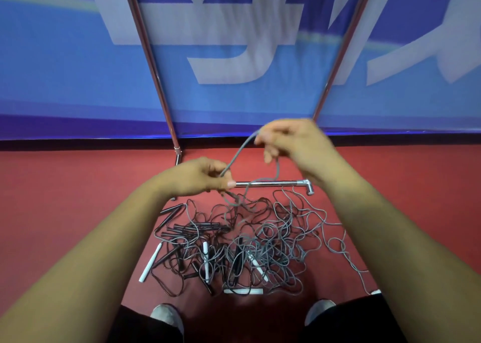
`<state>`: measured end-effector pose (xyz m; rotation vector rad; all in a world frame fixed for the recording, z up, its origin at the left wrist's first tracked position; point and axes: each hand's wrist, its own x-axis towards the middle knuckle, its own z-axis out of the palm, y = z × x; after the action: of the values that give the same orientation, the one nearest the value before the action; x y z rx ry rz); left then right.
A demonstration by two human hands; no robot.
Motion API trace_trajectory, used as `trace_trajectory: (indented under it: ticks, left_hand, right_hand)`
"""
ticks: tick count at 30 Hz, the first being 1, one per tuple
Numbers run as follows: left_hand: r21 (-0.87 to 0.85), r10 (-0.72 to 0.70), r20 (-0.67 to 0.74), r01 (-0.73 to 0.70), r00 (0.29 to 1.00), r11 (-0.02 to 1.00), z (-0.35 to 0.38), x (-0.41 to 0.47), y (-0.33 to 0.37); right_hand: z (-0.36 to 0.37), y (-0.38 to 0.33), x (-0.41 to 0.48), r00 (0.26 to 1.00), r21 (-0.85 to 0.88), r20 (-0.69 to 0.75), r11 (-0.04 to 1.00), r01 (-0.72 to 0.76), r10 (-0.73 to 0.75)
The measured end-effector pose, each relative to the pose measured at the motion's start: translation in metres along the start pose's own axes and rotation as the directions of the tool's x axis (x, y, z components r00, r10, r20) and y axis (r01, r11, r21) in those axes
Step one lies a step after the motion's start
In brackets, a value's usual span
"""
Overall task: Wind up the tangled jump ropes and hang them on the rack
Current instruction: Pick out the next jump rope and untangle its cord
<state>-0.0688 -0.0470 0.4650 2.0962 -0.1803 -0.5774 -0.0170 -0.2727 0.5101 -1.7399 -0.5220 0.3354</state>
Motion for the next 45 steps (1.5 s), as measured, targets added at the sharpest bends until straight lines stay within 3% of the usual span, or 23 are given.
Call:
trace_trajectory:
  ticks: [3,5,7,9,10,12,14,15,16,19,22,25,28,30,32,35,38,40,42,45]
  left_hand:
    - [0.326,-0.235,0.019,0.217,0.972,0.920,-0.001,0.003,-0.030]
    - [0.301,-0.259,-0.103,0.278,0.960,0.912,-0.005,0.003,-0.043]
    - [0.117,-0.189,-0.216,0.218,0.958,0.969,-0.011,0.001,-0.042]
    - [-0.016,-0.090,-0.269,0.089,0.959,0.996,-0.013,0.001,-0.033]
    - [-0.056,-0.049,-0.272,0.035,0.961,0.998,-0.012,0.000,-0.028]
    - [-0.087,0.022,-0.266,-0.046,0.964,0.995,-0.008,0.000,-0.018]
    - [-0.072,0.099,-0.255,-0.121,0.962,0.990,-0.002,-0.001,-0.006]
    - [-0.061,0.136,-0.250,-0.155,0.959,0.986,-0.001,-0.001,-0.001]
    - [-0.058,0.162,-0.242,-0.181,0.957,0.982,0.000,0.000,0.004]
    - [-0.072,0.188,-0.240,-0.211,0.952,0.975,0.006,0.003,0.017]
    - [-0.072,0.167,-0.281,-0.194,0.945,0.978,0.005,0.003,0.018]
    - [0.050,0.139,-0.242,-0.131,0.960,0.990,-0.002,0.002,0.006]
    - [0.261,0.010,-0.182,0.038,0.983,0.965,-0.009,0.003,-0.018]
    - [0.282,-0.094,-0.189,0.146,0.977,0.948,-0.014,0.002,-0.036]
    - [0.247,-0.116,-0.215,0.169,0.970,0.954,-0.018,-0.001,-0.045]
    - [0.020,-0.018,-0.354,0.027,0.935,0.999,-0.023,-0.006,-0.033]
    - [-0.141,0.092,-0.388,-0.158,0.917,0.977,-0.022,-0.012,-0.004]
    - [-0.121,0.172,-0.298,-0.216,0.939,0.969,-0.016,-0.014,0.013]
    - [-0.064,0.223,-0.222,-0.242,0.949,0.968,-0.008,-0.014,0.024]
    - [-0.087,0.240,-0.266,-0.272,0.934,0.958,0.000,-0.010,0.029]
  right_hand:
    - [-0.025,-0.010,0.006,0.944,0.451,-0.326,0.886,0.108,0.051]
    - [-0.042,-0.009,0.006,0.899,0.417,-0.430,0.901,0.121,0.078]
    - [-0.049,-0.002,0.004,0.890,0.214,-0.449,0.977,0.018,0.083]
    - [-0.051,0.011,0.001,0.898,-0.041,-0.422,0.987,-0.153,0.122]
    - [-0.053,0.017,0.000,0.909,-0.197,-0.381,0.947,-0.255,0.165]
    - [-0.052,0.023,-0.003,0.896,-0.507,-0.252,0.739,-0.444,0.366]
    - [-0.044,0.025,-0.004,0.874,-0.721,-0.182,0.543,-0.431,0.452]
    - [-0.035,0.023,-0.005,0.905,-0.750,-0.144,0.553,-0.364,0.401]
    - [-0.023,0.021,-0.005,0.943,-0.724,-0.078,0.632,-0.276,0.323]
    - [0.009,0.019,-0.005,0.968,-0.427,0.139,0.895,-0.132,0.210]
    - [0.019,0.018,-0.006,0.955,-0.361,0.241,0.929,-0.079,0.174]
    - [0.014,0.012,-0.003,0.991,-0.232,0.128,0.973,-0.007,0.037]
    - [-0.002,0.001,0.004,0.989,0.099,-0.144,0.995,0.032,-0.017]
    - [-0.020,0.001,0.008,0.955,0.175,-0.295,0.983,0.047,0.007]
    - [-0.031,0.007,0.008,0.939,0.082,-0.343,0.997,-0.005,0.033]
    - [-0.036,0.020,0.006,0.938,-0.119,-0.322,0.977,-0.176,0.130]
    - [-0.036,0.023,0.001,0.933,-0.459,-0.207,0.814,-0.358,0.293]
    - [-0.029,0.022,-0.002,0.955,-0.641,-0.088,0.718,-0.271,0.282]
    - [-0.009,0.017,-0.004,0.971,-0.543,0.063,0.824,-0.162,0.232]
    - [0.012,0.016,-0.004,0.937,-0.399,0.276,0.912,-0.093,0.215]
